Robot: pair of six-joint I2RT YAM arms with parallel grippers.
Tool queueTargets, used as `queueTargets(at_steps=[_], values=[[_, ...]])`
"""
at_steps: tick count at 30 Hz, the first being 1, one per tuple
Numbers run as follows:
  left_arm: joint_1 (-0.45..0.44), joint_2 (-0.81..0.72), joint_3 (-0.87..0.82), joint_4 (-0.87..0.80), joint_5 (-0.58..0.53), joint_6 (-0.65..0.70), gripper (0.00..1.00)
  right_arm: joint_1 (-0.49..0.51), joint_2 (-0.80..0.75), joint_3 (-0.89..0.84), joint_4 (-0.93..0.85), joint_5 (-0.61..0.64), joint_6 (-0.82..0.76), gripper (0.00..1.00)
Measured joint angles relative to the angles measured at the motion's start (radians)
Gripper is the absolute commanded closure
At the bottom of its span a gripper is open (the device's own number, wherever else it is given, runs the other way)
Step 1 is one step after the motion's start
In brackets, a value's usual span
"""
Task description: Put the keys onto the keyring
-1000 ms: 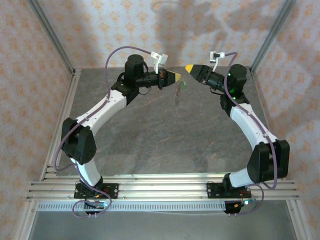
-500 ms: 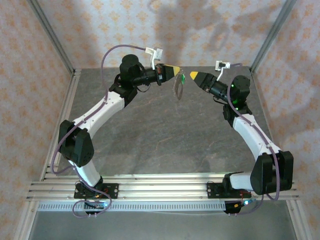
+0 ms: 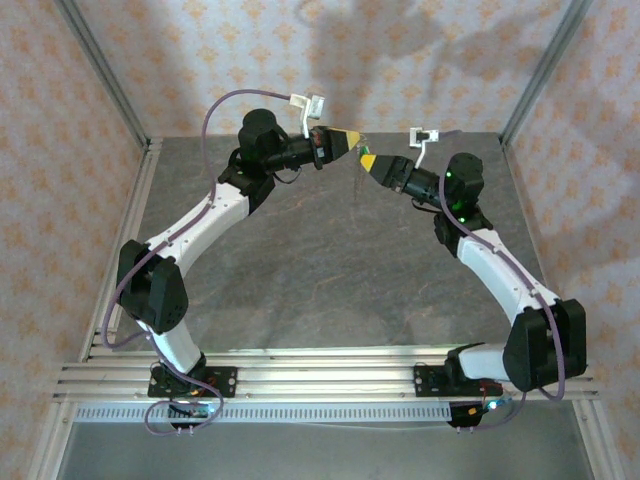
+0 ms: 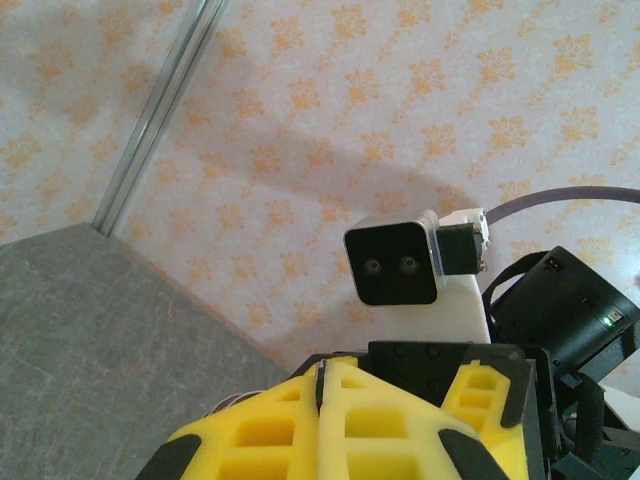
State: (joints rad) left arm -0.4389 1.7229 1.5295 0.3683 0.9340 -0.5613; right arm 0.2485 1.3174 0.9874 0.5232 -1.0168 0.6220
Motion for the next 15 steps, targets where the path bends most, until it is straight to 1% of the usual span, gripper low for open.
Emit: queueTargets(at_steps=[1,2,5,6,9,11,15], values=[[0.000,0.000,0.000,0.000,0.000,0.000,1.00,0.003,0.004,0.005,-0.005,0.000,-0.005,0.57],[0.000,0.000,0.000,0.001,0.000,0.000,1.00,0.007,0.010,0.011,-0.010,0.000,-0.011,0.62],[0.000,0.000,0.000,0.001,0.000,0.000,1.00,0.011,0.018,0.018,-0.021,0.000,-0.025,0.81],[0.000,0.000,0.000,0.002,0.000,0.000,1.00,0.011,0.018,0.019,-0.026,0.000,-0.029,0.85],[0.000,0.000,0.000,0.003,0.000,0.000,1.00,0.011,0.018,0.019,-0.039,0.004,-0.043,0.95],[0.000,0.000,0.000,0.003,0.000,0.000,1.00,0.011,0.017,0.019,-0.046,0.004,-0.050,1.00],[0.000,0.000,-0.001,0.003,0.000,0.000,1.00,0.011,0.011,0.019,-0.060,0.004,-0.065,1.00]])
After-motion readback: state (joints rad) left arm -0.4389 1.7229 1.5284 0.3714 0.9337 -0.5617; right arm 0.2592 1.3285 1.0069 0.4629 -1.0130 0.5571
